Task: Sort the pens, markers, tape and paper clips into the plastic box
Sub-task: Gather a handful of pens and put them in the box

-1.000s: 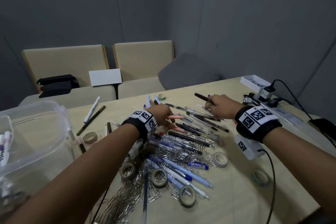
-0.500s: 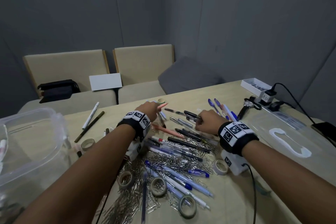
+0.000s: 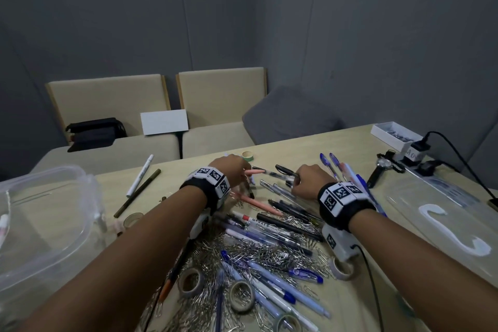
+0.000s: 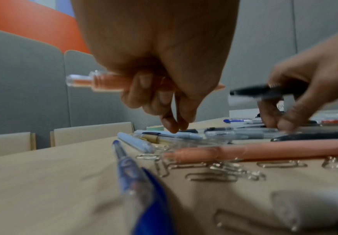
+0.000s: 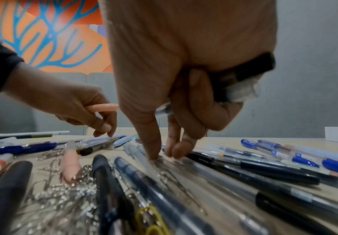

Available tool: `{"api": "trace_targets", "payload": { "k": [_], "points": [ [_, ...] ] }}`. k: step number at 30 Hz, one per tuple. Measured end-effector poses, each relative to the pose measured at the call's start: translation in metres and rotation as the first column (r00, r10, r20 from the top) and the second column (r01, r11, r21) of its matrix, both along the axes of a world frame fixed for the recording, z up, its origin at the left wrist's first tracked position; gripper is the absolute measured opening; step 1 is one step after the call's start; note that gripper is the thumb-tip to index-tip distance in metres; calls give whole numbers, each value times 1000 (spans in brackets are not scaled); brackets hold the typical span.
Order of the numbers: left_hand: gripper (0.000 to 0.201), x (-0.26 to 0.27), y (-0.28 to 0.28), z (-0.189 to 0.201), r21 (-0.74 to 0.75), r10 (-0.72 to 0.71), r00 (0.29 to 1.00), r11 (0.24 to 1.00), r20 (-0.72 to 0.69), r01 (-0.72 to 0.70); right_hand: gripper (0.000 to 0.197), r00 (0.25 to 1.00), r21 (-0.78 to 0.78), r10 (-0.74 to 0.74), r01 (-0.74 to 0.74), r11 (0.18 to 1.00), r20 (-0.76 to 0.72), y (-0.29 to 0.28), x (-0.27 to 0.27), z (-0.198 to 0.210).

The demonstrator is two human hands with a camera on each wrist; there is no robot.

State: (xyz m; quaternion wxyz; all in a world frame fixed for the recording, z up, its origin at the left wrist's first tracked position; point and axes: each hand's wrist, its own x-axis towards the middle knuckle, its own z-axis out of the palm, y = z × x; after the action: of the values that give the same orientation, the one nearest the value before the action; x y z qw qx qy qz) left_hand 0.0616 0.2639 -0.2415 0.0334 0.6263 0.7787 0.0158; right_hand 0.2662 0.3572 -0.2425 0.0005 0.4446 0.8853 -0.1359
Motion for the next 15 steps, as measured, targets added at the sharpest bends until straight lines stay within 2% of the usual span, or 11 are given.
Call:
{"api": "trace_targets", "payload": {
  "k": [5, 9, 12, 15],
  "points": [
    [17, 8, 11, 1, 38, 7, 1000, 999, 12, -8, 21, 989, 9, 44, -45, 999, 143, -1, -3, -7],
    [22, 18, 13, -7, -53, 11, 999, 999, -42, -13, 21, 968, 89, 87, -111, 990, 237, -4, 2, -6],
    [27, 22, 15, -9, -31, 36, 996, 999, -77, -39, 17, 980, 83, 60, -76, 994, 189, -2, 6, 4],
    [19, 26, 18, -2, 71, -83, 996, 994, 27, 81, 17, 994, 44, -5, 0, 999, 109, 14, 10, 16]
  ]
}}
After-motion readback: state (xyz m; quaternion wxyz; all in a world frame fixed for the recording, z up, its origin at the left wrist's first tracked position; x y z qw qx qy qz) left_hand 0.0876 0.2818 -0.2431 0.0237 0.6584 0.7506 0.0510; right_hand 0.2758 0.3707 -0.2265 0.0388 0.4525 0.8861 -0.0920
